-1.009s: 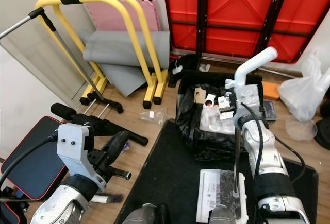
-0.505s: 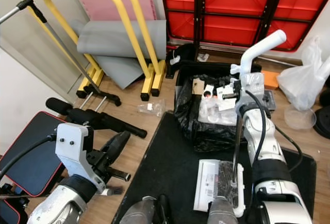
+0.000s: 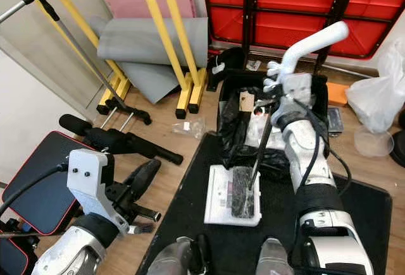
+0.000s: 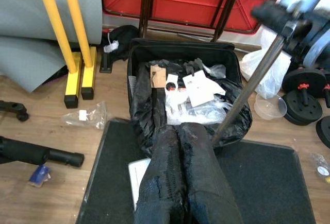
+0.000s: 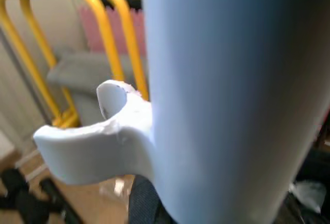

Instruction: Sweep floor

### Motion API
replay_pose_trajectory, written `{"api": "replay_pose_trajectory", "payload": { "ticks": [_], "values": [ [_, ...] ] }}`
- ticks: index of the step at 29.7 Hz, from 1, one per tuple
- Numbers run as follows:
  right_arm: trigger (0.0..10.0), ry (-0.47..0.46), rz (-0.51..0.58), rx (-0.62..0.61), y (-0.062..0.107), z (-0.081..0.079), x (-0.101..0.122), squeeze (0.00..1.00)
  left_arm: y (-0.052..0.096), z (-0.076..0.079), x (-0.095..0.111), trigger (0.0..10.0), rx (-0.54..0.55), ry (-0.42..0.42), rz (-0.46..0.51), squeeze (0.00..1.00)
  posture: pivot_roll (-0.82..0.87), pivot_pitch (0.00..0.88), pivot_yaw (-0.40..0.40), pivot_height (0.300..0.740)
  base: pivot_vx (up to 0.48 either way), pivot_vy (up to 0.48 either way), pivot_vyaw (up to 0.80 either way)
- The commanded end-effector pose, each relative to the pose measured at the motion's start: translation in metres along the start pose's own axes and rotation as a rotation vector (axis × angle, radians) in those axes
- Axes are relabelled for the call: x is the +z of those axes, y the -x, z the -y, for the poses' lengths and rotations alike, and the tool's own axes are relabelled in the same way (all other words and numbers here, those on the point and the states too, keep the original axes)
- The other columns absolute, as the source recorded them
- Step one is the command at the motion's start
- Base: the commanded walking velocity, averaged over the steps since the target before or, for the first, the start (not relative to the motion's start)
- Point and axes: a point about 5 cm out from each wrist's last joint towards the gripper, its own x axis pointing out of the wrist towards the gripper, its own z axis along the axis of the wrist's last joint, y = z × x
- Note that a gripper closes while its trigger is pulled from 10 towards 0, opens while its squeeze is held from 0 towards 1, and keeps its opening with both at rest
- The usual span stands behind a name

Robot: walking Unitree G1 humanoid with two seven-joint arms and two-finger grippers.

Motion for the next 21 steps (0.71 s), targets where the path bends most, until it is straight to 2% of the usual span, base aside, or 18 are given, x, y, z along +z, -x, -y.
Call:
{"api": "replay_pose_trajectory", "payload": {
  "ticks": [1,9,21],
  "values": [
    [10.0,-0.005,-0.03,0.01,0.004,-0.004,-0.009,0.0,0.003,-0.001,-0.005,10.0,0.01,0.0,-0.035,0.0,0.02,0.267,0.063,0.74,0.0,0.0,0.0],
    [10.0,-0.011,-0.059,0.02,0.009,-0.005,-0.013,0.0,0.004,-0.001,-0.004,10.0,0.01,0.002,-0.036,0.0,0.01,0.27,0.065,0.74,0.0,0.0,0.0],
    [10.0,0.024,0.011,-0.008,0.006,0.005,-0.004,0.0,0.004,-0.001,-0.003,10.0,0.011,-0.001,-0.036,0.0,0.02,0.274,0.069,0.74,0.0,0.0,0.0]
  ]
}}
